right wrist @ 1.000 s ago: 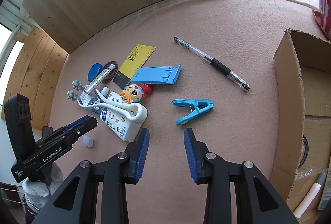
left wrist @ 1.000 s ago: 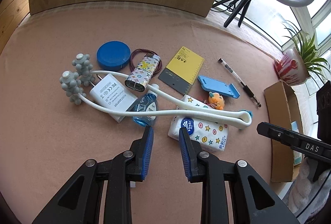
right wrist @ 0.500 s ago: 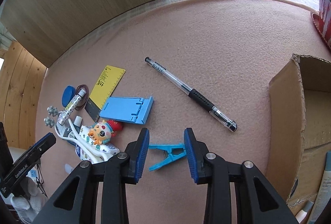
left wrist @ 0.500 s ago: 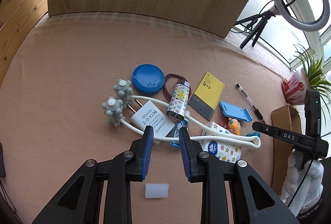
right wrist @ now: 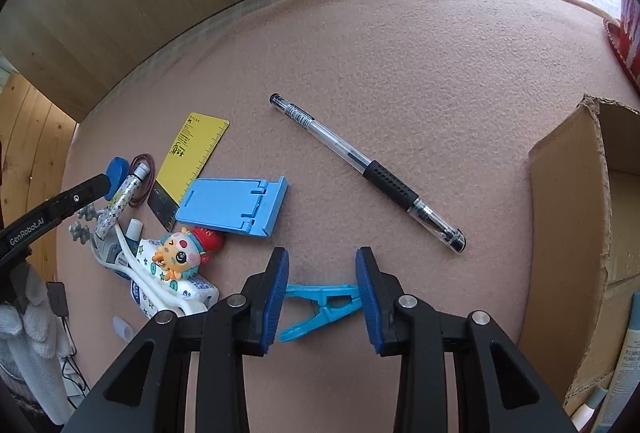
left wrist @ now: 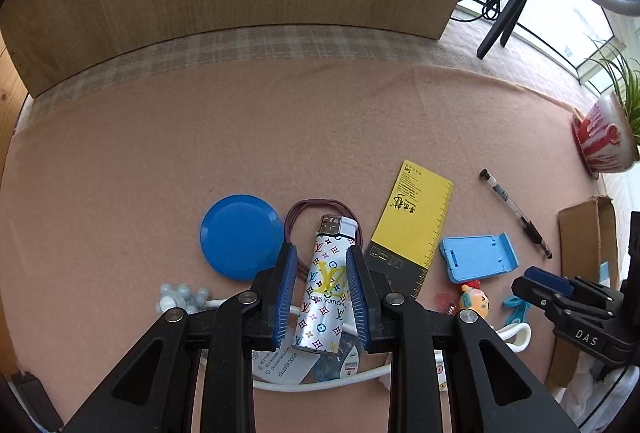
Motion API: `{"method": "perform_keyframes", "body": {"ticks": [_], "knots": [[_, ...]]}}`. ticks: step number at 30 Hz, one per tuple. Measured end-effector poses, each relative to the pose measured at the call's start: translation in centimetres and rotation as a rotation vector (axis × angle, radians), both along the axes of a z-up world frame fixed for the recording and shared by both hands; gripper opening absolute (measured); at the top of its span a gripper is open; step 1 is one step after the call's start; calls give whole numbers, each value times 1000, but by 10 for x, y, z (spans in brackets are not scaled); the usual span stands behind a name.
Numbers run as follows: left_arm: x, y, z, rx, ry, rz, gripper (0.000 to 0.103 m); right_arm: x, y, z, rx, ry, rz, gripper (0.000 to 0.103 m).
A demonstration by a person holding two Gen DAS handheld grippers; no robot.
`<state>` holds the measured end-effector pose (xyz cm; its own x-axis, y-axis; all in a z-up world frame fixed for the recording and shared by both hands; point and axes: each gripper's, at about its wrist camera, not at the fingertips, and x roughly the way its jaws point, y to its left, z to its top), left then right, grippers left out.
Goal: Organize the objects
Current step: 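Grasp the blue clothespin clip with the right gripper while the left reaches toward the eye-drop bottle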
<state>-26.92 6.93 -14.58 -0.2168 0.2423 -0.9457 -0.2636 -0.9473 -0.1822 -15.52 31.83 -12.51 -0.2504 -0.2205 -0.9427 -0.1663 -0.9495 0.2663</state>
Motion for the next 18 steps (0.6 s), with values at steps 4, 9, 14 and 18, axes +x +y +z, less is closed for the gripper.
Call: {"method": "perform_keyframes", "body": {"ticks": [4,9,14,18], "knots": [[9,5,-17,10,-61,-47,27,3,0,-1,-6,-6,2,32],[37,-11,-19,38,-77,-74,26,7,-5,-1,-3,-13,33,32],[73,-30,-19,55,-76,-63,24,18,-15,-1,13,-11,69,32],[100,-47,-20,103,-84,-30,24,32,-26,-1,24,-3,94,32]]}}
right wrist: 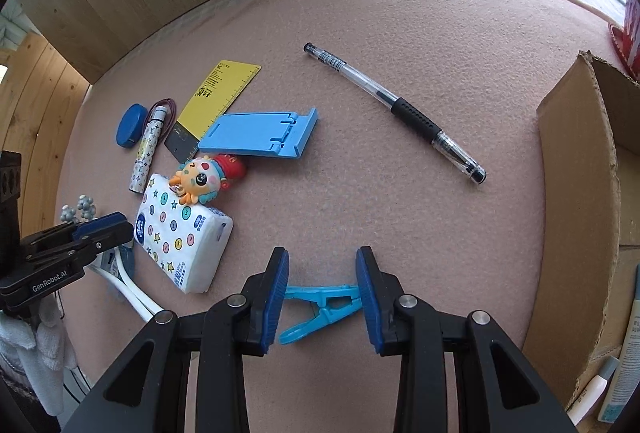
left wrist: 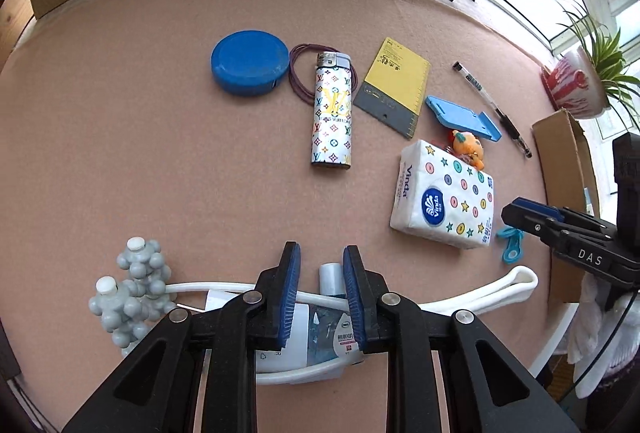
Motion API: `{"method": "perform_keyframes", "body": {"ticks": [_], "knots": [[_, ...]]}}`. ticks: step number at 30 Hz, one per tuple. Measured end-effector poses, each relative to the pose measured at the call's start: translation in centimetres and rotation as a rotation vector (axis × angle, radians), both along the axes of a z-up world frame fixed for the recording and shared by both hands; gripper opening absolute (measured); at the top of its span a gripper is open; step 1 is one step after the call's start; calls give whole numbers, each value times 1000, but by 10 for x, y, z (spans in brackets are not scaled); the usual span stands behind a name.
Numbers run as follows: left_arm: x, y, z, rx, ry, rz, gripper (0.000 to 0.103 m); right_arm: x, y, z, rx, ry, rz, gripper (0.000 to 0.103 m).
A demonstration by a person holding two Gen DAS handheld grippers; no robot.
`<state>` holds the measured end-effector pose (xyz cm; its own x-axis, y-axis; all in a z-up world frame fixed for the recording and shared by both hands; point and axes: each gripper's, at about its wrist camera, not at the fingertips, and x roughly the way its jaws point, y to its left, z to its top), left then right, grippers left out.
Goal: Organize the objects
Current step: 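Grasp the blue clothespin clip with the right gripper while the left reaches toward the eye-drop bottle, then grasp the blue eye-drop bottle with the left gripper while the right holds the clip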
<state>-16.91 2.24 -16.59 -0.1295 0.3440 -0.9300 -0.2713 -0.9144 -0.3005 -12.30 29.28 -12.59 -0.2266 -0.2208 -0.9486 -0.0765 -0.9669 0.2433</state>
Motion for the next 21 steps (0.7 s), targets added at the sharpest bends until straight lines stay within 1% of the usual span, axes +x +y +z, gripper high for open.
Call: {"method": "perform_keyframes", "body": {"ticks": [3,7,9,11,14,16,18,21], "knots": [[21,-10,0,17,9,12,24,14,-6,1,12,11,18,32],[40,-15,1,3,24,11,24,29,-16,2,53,39,41,32],[42,-22,4,1,19,30,24,36,-21,2,67,44,65,32],[42,-30,10,20,28,49,24,39,-25,3,84,40,91,32],[41,-30,25,39,60,49,24,51,-11,14,46,59,41,32],[39,-26,34,28,82,38,24,60,-3,24,5,83,1,32],[36,-22,39,26,91,32,24,65,3,30,-9,90,-34,32],[38,-21,43,28,88,26,24,73,11,29,-34,60,-72,32]]}}
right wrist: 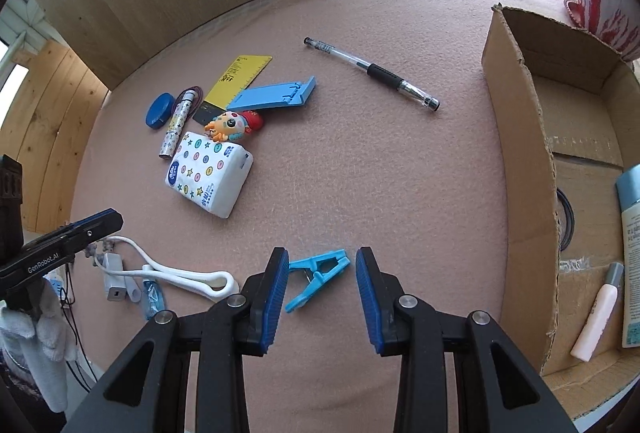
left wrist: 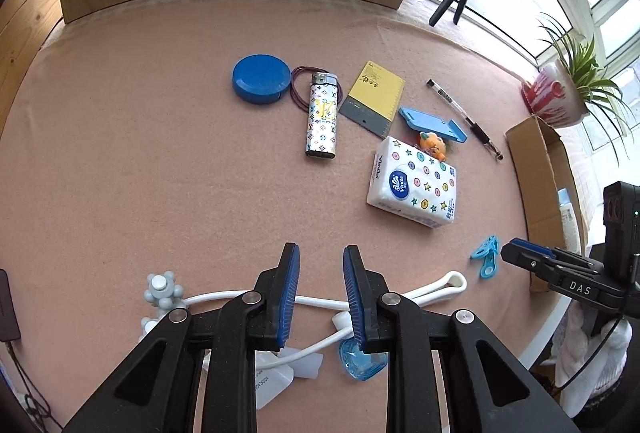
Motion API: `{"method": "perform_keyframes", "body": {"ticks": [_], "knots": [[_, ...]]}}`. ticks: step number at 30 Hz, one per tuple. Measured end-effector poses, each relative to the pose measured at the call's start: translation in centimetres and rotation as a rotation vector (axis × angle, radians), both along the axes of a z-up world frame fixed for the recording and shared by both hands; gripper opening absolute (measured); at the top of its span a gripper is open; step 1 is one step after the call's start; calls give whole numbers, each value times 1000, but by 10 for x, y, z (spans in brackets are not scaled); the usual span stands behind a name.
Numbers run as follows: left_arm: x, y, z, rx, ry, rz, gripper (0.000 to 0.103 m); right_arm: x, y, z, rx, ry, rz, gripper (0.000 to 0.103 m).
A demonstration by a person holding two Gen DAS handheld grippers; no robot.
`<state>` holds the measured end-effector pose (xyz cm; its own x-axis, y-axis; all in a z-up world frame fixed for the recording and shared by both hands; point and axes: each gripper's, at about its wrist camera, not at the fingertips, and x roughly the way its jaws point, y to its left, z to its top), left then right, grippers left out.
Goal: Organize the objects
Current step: 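Grasp the blue eye-drop bottle with the left gripper while the right holds the clip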
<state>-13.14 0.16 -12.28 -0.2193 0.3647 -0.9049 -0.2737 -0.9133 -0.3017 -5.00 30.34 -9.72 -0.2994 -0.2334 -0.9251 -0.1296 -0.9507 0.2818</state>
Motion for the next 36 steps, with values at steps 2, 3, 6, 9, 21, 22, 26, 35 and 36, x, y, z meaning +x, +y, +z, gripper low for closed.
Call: {"method": "perform_keyframes", "body": {"ticks": [2,3,6,9,21,22,26,35,36], "knots": [[9,2,4,-15,8,-14,24,2,2,-6,-33,-33,-14,32],[16,1,6,-21,11,-20,24,3,4,-9,-46,-46,-23,32],[38,2,7,5,1,-32,24,3,2,-19,-63,-69,-40,32],[65,6,-1,32,-28,-48,24,8,4,-23,-73,-84,-46,34],[90,32,-29,-20,-43,-32,27,-16,-16,-24,4,-75,-9,39],[91,32,-31,-22,-44,-28,29,-18,-17,-24,1,-77,-9,39],[90,30,-36,-15,-53,4,31,-25,-23,-25,10,-79,6,39],[76,32,-34,-13,-47,54,52,-20,-38,-25,97,-49,124,32],[75,33,-34,-25,-42,55,52,-18,-37,-25,96,-44,130,31]]}}
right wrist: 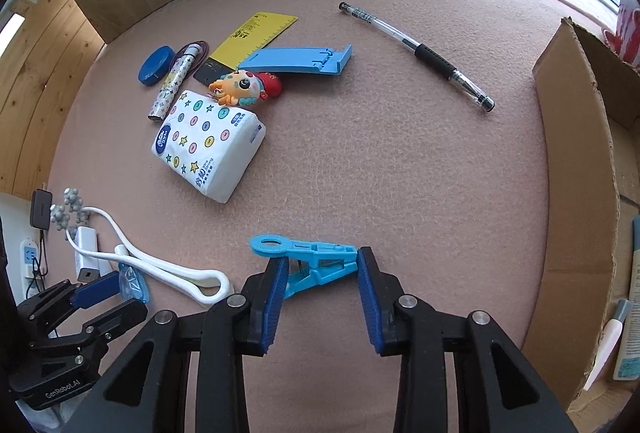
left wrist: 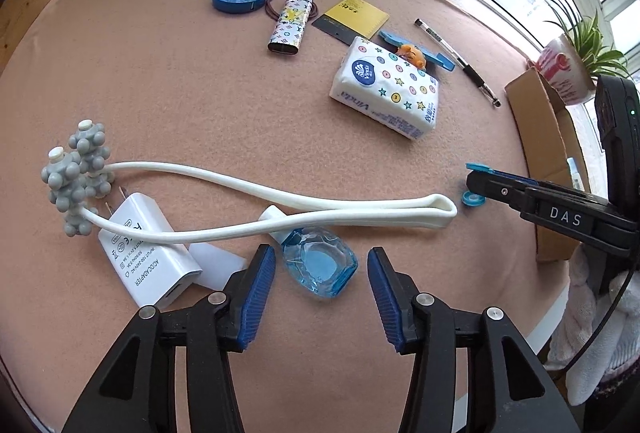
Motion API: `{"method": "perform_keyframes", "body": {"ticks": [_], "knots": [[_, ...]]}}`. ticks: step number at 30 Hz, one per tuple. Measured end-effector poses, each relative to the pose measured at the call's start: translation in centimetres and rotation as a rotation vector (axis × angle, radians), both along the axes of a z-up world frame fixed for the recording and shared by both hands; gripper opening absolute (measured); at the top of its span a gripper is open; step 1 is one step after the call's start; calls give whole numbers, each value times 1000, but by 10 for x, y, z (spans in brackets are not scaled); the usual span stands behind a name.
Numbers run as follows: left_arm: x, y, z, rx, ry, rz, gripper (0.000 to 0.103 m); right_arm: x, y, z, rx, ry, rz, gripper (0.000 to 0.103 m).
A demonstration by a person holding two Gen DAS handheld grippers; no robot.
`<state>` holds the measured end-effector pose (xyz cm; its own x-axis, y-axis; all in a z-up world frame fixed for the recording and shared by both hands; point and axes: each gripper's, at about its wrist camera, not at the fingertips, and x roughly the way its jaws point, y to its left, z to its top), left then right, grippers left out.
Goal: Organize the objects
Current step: 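Grasp the blue eye-drop bottle with the left gripper while the right holds the clip, then carry the clip and eye-drop bottle into the box and open both grippers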
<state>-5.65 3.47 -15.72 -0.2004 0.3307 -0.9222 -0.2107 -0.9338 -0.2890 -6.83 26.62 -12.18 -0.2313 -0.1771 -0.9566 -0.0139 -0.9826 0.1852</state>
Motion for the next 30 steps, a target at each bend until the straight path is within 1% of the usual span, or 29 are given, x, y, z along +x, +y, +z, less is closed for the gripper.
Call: {"method": "perform_keyframes", "body": {"ticks": [3,5,7,13,19,22,25,30], "knots": [[-3,2,0,-15,14,-4,51,4,5,0,6,5,-4,30],[-4,-1,1,-22,23,-6,45,6,9,1,1,6,-6,30],[-4,-5,0,-11,24,-11,41,6,10,3,4,12,-5,30],[1,-13,0,19,21,-17,40,3,5,7,-17,29,-18,30],[15,-20,3,48,1,0,41,14,8,11,-46,37,-21,30],[23,-21,10,56,10,3,41,16,8,14,-56,45,-22,30],[28,-22,24,69,32,-1,41,22,9,21,-59,60,-14,30],[23,-1,49,91,87,-33,41,33,13,42,-57,105,-4,30]]}}
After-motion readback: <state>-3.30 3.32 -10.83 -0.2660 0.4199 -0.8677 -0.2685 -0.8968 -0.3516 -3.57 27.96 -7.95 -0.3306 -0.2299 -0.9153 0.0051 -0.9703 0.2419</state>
